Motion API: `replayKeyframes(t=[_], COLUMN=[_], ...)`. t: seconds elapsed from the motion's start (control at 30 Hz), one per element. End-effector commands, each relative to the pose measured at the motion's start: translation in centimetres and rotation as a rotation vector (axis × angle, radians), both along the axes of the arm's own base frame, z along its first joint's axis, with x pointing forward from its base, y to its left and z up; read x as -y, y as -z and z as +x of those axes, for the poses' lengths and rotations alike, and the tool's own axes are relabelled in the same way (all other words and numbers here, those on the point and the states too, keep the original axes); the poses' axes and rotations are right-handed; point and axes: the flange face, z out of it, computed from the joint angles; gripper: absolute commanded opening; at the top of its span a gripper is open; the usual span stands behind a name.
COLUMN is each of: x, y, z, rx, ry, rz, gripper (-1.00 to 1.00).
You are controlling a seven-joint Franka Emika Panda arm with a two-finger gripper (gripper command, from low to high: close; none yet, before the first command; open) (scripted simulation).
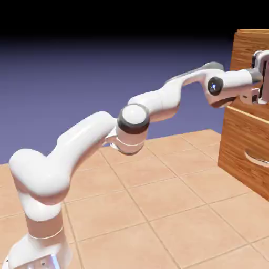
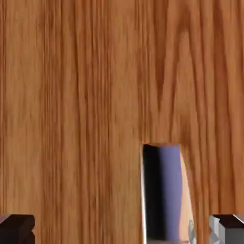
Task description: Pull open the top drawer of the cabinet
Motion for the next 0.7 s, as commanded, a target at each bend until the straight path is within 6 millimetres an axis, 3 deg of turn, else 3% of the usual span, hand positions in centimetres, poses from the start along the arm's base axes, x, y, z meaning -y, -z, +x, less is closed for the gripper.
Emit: replayKeyframes(t=[0.0, 0.17, 0.2, 0.67], x=[-0.5, -3.0, -3.0, -3.1], y=[0.2, 1.2, 1.2, 1.3], z=[0.1, 0.6, 0.6, -1.1], rx=[-0.006, -0.037, -0.037, -0.038], ry=[-0.003, -0.014, -0.014, -0.014], rz=[-0.002, -0.01, -0.01, -0.01], gripper=[0.0, 0.0, -1.0, -1.0])
